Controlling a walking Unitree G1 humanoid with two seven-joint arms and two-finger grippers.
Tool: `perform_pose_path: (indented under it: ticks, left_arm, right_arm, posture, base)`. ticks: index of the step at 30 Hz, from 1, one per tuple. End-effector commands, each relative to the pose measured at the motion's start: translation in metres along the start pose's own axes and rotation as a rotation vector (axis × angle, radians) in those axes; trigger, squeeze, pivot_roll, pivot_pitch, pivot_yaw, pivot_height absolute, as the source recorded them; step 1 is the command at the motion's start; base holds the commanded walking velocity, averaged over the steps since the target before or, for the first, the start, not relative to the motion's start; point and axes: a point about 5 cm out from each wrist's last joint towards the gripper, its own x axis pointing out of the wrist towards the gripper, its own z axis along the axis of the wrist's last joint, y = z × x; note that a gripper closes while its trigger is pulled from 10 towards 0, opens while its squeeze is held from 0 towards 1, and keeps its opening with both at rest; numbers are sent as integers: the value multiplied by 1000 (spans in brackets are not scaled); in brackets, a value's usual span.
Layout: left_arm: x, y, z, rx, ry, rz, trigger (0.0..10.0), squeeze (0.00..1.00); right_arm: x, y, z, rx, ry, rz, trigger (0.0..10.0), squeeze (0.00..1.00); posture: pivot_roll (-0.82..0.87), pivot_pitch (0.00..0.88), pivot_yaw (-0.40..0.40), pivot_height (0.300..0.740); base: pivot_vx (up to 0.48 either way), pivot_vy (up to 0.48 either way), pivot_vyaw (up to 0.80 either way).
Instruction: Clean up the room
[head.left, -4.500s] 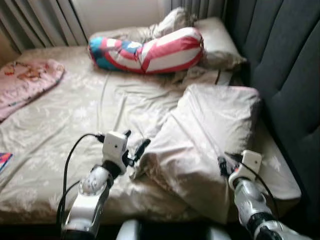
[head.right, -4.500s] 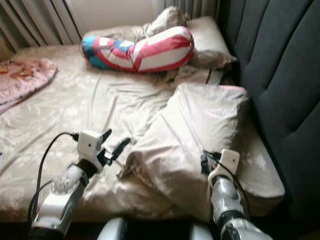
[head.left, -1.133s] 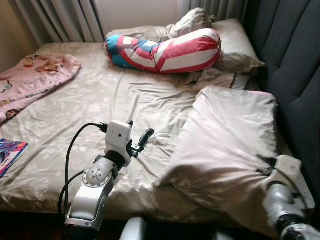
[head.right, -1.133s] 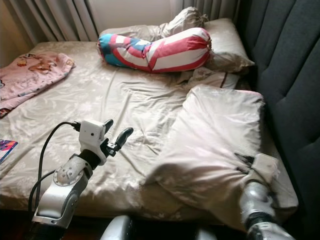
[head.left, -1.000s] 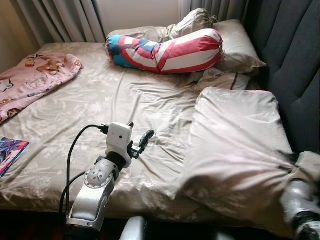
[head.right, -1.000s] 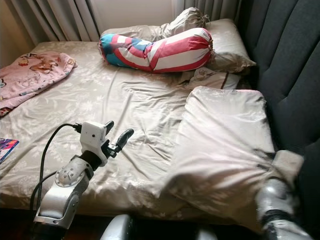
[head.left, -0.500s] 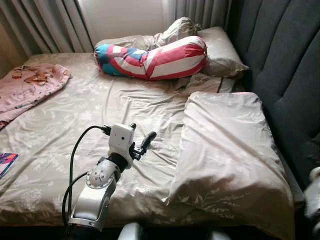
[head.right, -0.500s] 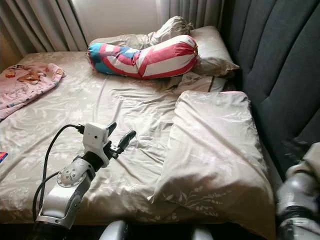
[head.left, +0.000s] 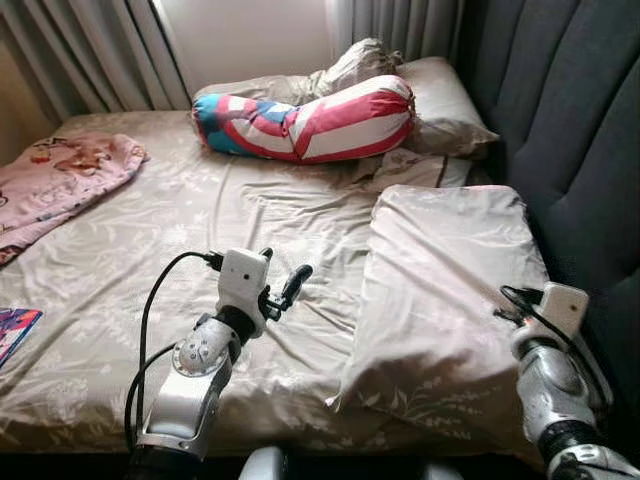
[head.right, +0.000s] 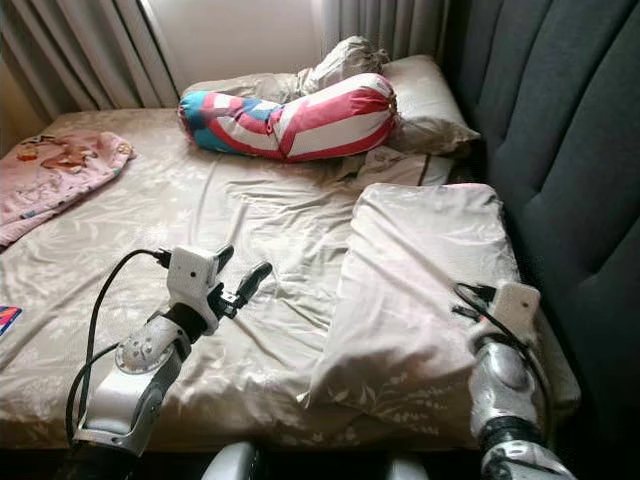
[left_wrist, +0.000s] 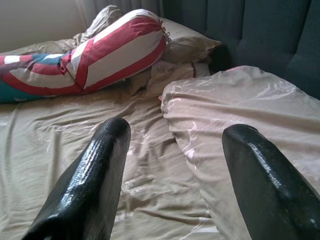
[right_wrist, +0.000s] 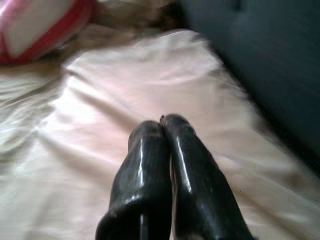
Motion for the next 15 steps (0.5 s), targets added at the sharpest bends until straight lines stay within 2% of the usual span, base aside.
perform_pose_path:
  ticks: [1,5,15]
  left_arm:
    - [-3,10,-6,-1,20,43,10000,0]
    - [-6,16,-11,-13,40,78,10000,0]
    - [-4,14,-13,-19,37,78,10000,0]
  right_arm:
    - [-3,16,-11,-3,28,63,10000,0]
    - [-8,25,-21,13,46,84,10000,0]
    - [-16,38,-37,28,89,112,10000,0]
  posture:
    - [-16,0,47,630]
    - [-16,0,46,630]
    - [-20,0,42,630]
  base:
    - [0,0,0]
    - [0,0,0]
    - [0,392,0]
